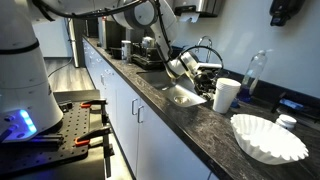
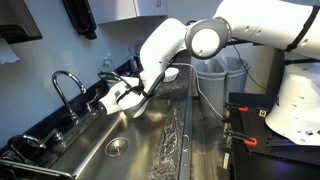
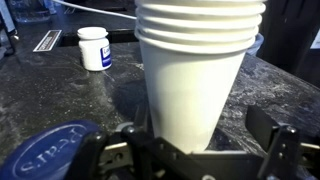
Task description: Flip the cup over
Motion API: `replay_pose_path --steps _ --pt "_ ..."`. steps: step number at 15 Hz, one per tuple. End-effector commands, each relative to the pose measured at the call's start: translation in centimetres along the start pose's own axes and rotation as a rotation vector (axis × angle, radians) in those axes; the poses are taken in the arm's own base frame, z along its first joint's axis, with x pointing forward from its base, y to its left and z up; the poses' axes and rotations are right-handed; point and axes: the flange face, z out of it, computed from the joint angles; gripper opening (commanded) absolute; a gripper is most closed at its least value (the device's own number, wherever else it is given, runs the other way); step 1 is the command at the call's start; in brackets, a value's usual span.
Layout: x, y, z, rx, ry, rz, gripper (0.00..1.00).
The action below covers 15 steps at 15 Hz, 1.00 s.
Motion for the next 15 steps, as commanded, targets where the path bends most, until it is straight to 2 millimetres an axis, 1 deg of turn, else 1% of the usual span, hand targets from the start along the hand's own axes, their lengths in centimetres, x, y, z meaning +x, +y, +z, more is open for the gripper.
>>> replay_pose_path --steps 1,6,12,13,14,15 --pt "-0.4 1.3 0.7 -0.006 0.005 -0.019 1.0" --pt "-0.7 1.8 1.6 -0.002 -0.004 -0.034 1.0" --pt "-0.7 1.8 1.9 0.002 -0.012 -0.038 1.0" --pt "-0.8 1.8 1.9 0.003 -0.013 -0.035 0.75" --pt "-0.8 1.8 1.9 0.002 -0.013 -0.034 0.72" --pt "-1.0 1.8 1.9 0.002 -0.012 -0.031 0.66"
